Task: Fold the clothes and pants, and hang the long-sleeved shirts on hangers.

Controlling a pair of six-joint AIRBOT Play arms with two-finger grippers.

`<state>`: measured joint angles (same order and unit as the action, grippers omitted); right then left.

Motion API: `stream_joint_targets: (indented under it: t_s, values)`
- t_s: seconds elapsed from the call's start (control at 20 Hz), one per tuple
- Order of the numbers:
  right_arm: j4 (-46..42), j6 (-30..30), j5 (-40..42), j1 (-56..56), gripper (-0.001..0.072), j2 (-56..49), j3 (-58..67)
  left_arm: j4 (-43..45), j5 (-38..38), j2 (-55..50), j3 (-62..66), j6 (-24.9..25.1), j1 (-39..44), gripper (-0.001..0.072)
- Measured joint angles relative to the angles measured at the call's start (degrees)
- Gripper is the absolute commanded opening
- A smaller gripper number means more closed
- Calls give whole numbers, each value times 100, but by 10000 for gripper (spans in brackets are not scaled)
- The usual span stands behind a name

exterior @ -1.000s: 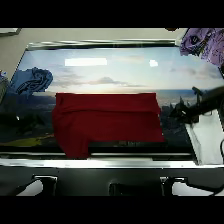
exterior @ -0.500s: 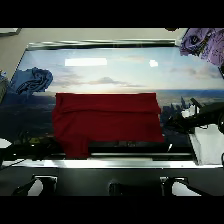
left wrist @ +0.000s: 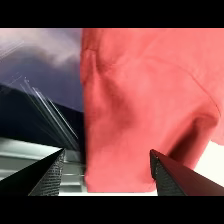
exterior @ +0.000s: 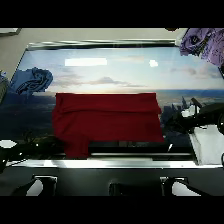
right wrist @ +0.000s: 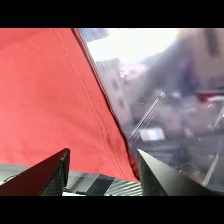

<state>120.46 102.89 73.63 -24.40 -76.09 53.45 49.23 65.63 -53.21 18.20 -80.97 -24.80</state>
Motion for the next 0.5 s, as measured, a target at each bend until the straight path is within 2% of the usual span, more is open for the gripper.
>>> stream_joint_targets:
  t_s: [0.05,0.1,0.15,0.2,0.5]
  values:
    - [0,0,-15,0,475,0,0,-76,-31,-111,0,35,107,583]
    - [0,0,-13,0,475,0,0,-151,-87,-234,0,61,243,452]
    - [0,-2,-13,0,475,0,0,-166,-151,-332,-2,83,372,149]
    - [0,0,-13,0,476,0,-9,-122,-273,-442,-11,105,503,26]
    - [-144,129,92,0,480,2,-448,-184,-422,-632,-13,140,846,24]
